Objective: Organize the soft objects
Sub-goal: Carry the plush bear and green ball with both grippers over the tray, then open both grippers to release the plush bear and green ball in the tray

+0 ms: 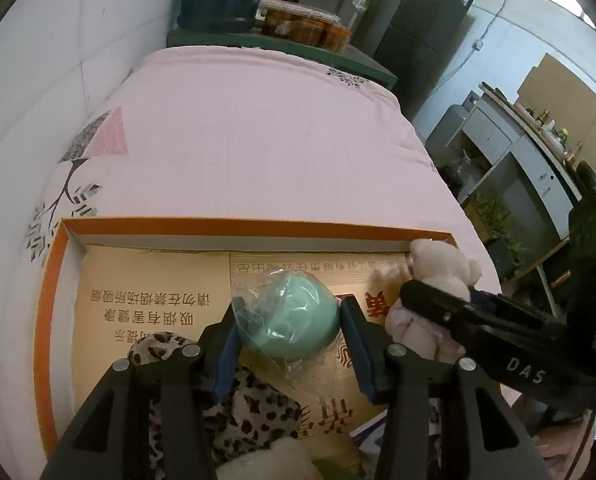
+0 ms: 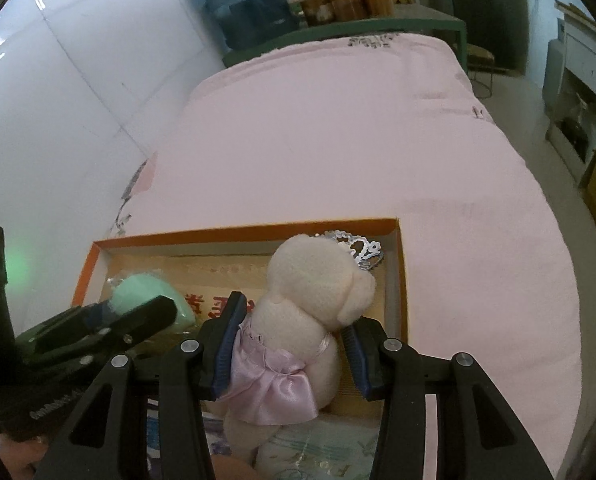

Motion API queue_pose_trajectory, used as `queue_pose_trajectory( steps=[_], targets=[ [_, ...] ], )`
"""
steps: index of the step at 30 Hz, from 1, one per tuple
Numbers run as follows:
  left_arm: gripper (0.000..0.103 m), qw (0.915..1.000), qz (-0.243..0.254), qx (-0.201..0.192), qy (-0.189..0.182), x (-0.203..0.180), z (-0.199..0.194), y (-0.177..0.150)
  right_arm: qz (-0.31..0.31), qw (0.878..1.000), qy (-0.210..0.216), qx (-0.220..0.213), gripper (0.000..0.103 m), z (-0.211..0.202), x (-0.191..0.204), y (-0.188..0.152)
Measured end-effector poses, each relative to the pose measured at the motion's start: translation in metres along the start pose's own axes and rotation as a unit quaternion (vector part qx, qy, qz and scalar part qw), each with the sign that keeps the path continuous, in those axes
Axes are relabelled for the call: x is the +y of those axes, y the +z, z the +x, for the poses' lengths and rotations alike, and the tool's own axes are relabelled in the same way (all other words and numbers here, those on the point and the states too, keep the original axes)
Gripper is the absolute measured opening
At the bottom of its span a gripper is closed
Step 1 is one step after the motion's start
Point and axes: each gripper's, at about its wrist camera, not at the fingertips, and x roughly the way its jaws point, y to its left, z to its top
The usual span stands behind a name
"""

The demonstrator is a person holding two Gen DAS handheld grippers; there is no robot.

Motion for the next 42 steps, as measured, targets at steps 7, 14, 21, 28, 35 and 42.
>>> queue_pose_trajectory(
  steps=[7,14,21,28,35,42],
  targets=[
    [0.049,0.9999,-0.004,0.003,-0.012,0.002,0.001,0.0,-0.01,1.0,-0.008,0.001,0.051,0.0,0.003,-0.002],
    [0.059,1.0,-0.005,0.001,0.0,0.0,-0.003,-0.001,-0.023,1.0,-0.013,-0.013,0.058,-0.006,0.007,-0.008],
    [0.062,0.9999,-0.007,-0.009,-0.007,-0.002,-0.014,-0.008,-0.025,0.999,-0.017,-0.029,0.062,-0.02,0.01,-0.014],
    [0.062,0.9995,0.005,-0.032,-0.002,-0.011,-0.034,-0.014,-0.036,0.998,-0.033,-0.043,0.063,-0.041,0.018,-0.024],
    [0.062,0.9987,0.007,-0.049,-0.007,-0.016,-0.055,-0.022,-0.037,0.997,-0.037,-0.059,0.063,-0.063,0.025,-0.035],
    [0.062,0.9967,0.01,-0.08,-0.009,-0.021,-0.087,-0.038,-0.037,0.996,-0.04,-0.076,0.063,-0.09,0.035,-0.058]
  ],
)
